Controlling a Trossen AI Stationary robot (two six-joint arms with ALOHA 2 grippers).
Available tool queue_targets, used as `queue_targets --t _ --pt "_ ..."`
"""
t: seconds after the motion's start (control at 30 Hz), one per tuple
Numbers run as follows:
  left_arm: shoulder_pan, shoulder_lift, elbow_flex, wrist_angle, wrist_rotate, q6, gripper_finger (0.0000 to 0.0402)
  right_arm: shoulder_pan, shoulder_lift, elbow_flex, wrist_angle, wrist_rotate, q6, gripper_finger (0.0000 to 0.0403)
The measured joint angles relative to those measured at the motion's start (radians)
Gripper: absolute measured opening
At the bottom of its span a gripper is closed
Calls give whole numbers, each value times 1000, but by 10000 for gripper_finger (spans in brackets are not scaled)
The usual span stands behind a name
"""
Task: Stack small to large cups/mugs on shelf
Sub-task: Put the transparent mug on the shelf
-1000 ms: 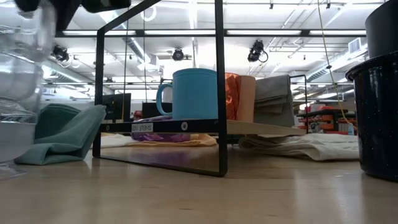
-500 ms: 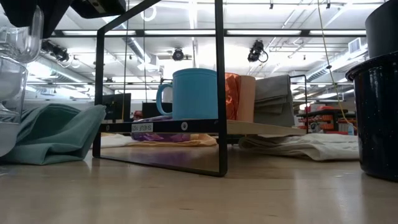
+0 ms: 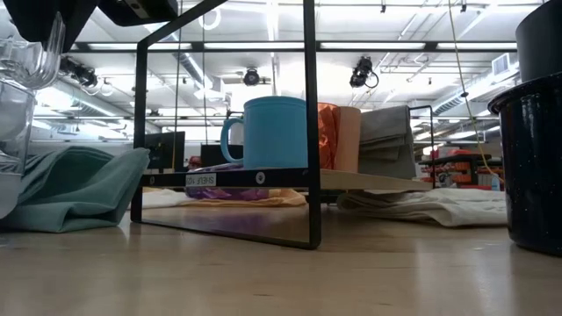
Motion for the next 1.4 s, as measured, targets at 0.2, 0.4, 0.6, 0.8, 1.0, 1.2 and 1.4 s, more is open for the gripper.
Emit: queue_targets --t 0.2,0.4,0.6,0.8,1.0,1.2,1.4 --pt "0 -8 0 -6 20 -6 25 0 0 0 0 0 0 89" --pt "2 -21 0 -37 21 -14 41 0 0 0 -6 0 0 89" --pt "2 -31 9 -54 20 -10 25 0 0 0 -9 0 0 89" --pt "11 -33 81 -94 -4 -6 36 -11 0 0 -12 0 -1 89" --pt "18 -33 137 -158 -13 1 27 -25 0 0 -12 0 -18 89" --pt "18 -33 174 -195 -12 2 27 -26 0 0 -11 0 -26 89" --pt "18 -33 211 -229 -23 9 35 -26 0 0 -12 0 -27 89"
